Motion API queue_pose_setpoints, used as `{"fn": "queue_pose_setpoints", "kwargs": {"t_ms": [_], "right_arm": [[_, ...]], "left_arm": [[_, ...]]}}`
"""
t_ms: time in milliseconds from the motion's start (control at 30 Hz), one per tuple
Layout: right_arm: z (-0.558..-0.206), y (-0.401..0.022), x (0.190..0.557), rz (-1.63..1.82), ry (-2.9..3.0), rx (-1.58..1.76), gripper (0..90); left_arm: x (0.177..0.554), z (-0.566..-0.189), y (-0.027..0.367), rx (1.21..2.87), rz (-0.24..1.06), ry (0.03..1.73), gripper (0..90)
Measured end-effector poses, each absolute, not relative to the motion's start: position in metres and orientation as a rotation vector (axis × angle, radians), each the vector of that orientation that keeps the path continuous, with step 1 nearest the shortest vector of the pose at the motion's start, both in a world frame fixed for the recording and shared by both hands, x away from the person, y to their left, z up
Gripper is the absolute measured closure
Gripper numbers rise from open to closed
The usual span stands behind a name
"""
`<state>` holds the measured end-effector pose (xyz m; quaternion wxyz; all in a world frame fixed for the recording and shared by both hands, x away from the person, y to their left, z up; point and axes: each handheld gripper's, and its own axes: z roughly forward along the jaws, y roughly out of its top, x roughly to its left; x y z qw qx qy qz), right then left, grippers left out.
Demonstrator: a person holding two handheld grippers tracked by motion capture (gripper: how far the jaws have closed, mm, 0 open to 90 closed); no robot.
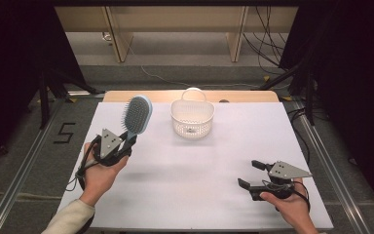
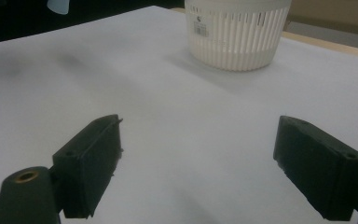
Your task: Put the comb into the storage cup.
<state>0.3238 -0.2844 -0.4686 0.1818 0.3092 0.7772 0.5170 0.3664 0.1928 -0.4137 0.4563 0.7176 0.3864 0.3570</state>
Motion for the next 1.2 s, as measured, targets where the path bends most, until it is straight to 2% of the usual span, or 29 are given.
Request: {"fn": "queue_pose_setpoints", "kwargs": {"t_ms": [1200], "right_arm": [[-0.4684,-0.2843,0.3235,1.462,2.195,0.872,15.8]], "left_arm": [[0.3720,-0.4097,0.1824,1.763,0.870,0.936,70.0]]}}
